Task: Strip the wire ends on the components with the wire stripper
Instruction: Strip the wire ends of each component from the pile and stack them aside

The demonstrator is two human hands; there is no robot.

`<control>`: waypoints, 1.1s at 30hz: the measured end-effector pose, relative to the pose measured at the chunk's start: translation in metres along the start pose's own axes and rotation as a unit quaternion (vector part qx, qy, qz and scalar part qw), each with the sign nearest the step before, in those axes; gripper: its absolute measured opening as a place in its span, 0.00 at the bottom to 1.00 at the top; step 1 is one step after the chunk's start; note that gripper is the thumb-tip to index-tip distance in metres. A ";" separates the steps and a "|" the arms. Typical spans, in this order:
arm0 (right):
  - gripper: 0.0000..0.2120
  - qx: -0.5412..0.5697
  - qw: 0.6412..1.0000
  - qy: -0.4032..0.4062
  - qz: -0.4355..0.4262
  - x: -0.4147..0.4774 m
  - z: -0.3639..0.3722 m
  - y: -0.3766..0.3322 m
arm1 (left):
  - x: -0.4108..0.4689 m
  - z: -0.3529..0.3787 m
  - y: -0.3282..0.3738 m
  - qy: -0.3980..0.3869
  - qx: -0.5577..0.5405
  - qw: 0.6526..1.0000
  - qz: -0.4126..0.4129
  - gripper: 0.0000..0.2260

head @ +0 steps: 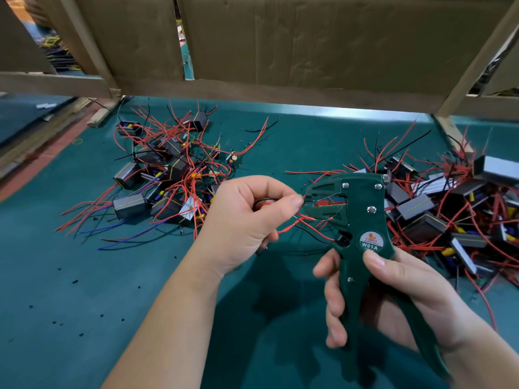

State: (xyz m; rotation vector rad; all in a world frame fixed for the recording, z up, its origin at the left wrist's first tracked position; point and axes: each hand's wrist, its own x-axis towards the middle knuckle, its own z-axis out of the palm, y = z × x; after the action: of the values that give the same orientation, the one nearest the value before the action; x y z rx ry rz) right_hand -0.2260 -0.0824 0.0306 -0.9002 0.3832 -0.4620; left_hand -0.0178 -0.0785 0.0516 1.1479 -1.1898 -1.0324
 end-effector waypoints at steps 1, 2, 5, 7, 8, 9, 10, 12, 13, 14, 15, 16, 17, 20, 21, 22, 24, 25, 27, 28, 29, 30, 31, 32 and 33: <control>0.22 -0.006 1.000 0.006 -0.002 0.000 0.000 0.000 | 0.000 -0.001 0.000 0.000 0.008 1.000 0.001 0.06; 0.22 -0.012 1.000 0.011 -0.003 0.000 0.000 0.000 | 0.000 -0.001 0.001 0.000 0.016 1.000 0.002 0.06; 0.22 -0.026 0.999 0.023 0.002 0.001 0.000 0.001 | -0.001 -0.001 0.001 0.003 0.036 0.999 0.004 0.06; 0.22 -0.026 0.999 0.024 0.006 0.001 0.000 0.001 | -0.001 -0.002 0.001 0.002 0.040 0.999 0.007 0.06; 0.22 -0.024 0.999 0.023 0.007 0.001 0.001 0.001 | -0.001 -0.002 0.001 0.000 0.041 0.999 0.009 0.06; 0.22 -0.024 0.999 0.024 0.008 0.001 0.001 0.001 | -0.001 -0.002 0.001 -0.001 0.041 0.999 0.012 0.06; 0.22 -0.024 0.999 0.026 0.008 0.001 0.001 0.000 | -0.001 -0.002 0.001 -0.003 0.041 0.999 0.014 0.06; 0.22 -0.022 0.999 0.028 0.011 0.001 0.001 0.000 | -0.001 -0.002 0.000 -0.006 0.041 0.999 0.017 0.06; 0.22 -0.018 0.999 0.027 0.013 0.001 0.002 0.000 | -0.001 -0.002 0.000 -0.006 0.043 0.999 0.019 0.06; 0.22 -0.013 0.999 0.026 0.016 0.002 0.002 0.000 | -0.001 -0.002 0.000 -0.005 0.044 0.999 0.020 0.06; 0.22 -0.007 0.999 0.027 0.019 0.002 0.003 0.000 | -0.001 -0.002 -0.001 -0.004 0.046 0.999 0.021 0.06; 0.23 0.000 0.999 0.029 0.020 0.003 0.004 -0.001 | -0.001 -0.003 -0.002 -0.004 0.047 0.999 0.022 0.05; 0.23 0.009 0.999 0.032 0.019 0.004 0.005 -0.001 | 0.000 -0.003 -0.003 -0.006 0.049 0.998 0.023 0.05; 0.24 0.033 0.998 0.056 0.010 0.005 0.008 -0.001 | 0.001 -0.004 -0.005 -0.015 0.075 0.997 0.029 0.06; 0.25 0.038 0.997 0.070 0.005 0.005 0.009 -0.001 | 0.001 -0.006 -0.005 -0.018 0.091 0.995 0.026 0.07; 0.25 0.039 0.996 0.086 -0.001 0.005 0.011 0.000 | 0.002 -0.007 -0.006 -0.024 0.110 0.993 0.022 0.07; 0.26 0.033 0.991 0.126 -0.015 0.007 0.015 0.003 | 0.003 -0.011 -0.007 -0.048 0.153 0.987 0.007 0.08; 0.27 0.026 0.988 0.153 -0.025 0.009 0.017 0.005 | 0.003 -0.012 -0.007 -0.060 0.167 0.984 -0.001 0.09; 0.28 -0.007 0.979 0.199 -0.048 0.013 0.017 0.006 | 0.004 -0.012 -0.009 -0.070 0.182 0.981 -0.012 0.09; 0.28 -0.024 0.978 0.201 -0.059 0.014 0.017 0.005 | 0.004 -0.011 -0.010 -0.072 0.185 0.980 -0.018 0.10; 0.27 -0.029 0.979 0.188 -0.071 0.015 0.016 0.003 | 0.004 -0.011 -0.011 -0.072 0.183 0.980 -0.023 0.10; 0.26 -0.019 0.981 0.171 -0.085 0.014 0.015 0.000 | 0.004 -0.010 -0.011 -0.068 0.174 0.982 -0.025 0.10; 0.25 0.004 0.983 0.155 -0.099 0.012 0.012 -0.004 | 0.005 -0.011 -0.010 -0.059 0.163 0.985 -0.023 0.10; 0.24 0.028 0.983 0.145 -0.109 0.009 0.008 -0.008 | 0.005 -0.011 -0.010 -0.045 0.151 0.987 -0.015 0.10; 0.24 0.045 0.982 0.141 -0.118 0.007 0.005 -0.010 | 0.006 -0.012 -0.010 -0.028 0.130 0.991 -0.008 0.10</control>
State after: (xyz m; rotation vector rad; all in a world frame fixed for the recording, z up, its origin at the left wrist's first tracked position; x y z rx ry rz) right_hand -0.2200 -0.0881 0.0411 -0.7965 0.5121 -0.8236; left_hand -0.0053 -0.0846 0.0428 1.3398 -1.3922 -0.9458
